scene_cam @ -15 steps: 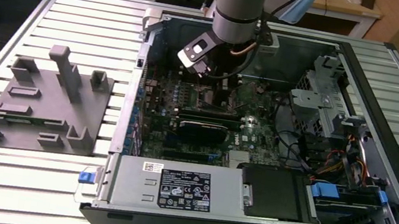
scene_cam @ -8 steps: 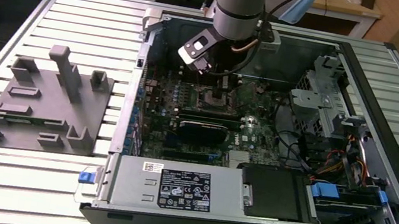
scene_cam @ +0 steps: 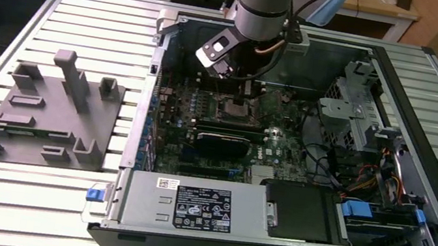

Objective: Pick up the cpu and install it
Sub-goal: 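Place the cpu into insertion slot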

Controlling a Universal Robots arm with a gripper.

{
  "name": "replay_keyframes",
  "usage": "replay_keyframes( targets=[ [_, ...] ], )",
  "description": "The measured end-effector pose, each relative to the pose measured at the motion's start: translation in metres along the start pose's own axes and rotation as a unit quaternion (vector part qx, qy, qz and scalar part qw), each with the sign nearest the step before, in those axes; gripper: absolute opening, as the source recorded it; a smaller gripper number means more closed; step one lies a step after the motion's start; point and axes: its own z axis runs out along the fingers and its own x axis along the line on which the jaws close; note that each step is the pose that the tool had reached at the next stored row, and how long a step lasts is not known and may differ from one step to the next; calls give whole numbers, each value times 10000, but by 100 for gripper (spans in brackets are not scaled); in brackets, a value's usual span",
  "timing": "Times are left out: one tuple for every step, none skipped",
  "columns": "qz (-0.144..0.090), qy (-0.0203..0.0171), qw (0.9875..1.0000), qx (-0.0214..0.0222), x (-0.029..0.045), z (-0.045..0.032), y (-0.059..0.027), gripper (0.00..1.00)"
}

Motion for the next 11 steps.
replay_keyframes(
  targets=[
    [0, 1, 10000, 0, 0, -8, 0, 11],
    [0, 1, 10000, 1, 0, -15, 1, 11],
    [0, 0, 10000, 3, 0, -22, 1, 11],
    [0, 0, 10000, 5, 0, -28, 1, 11],
    [0, 0, 10000, 7, 0, -33, 1, 11],
    [0, 1, 10000, 9, 0, -40, 1, 11],
    [0, 0, 10000, 12, 0, -48, 2, 11],
    [0, 1, 10000, 15, 0, -55, 2, 11],
    [0, 0, 10000, 17, 0, -62, 2, 11],
    [0, 0, 10000, 19, 0, -70, 2, 11],
    [0, 0, 10000, 21, 0, -78, 2, 11]
  ],
)
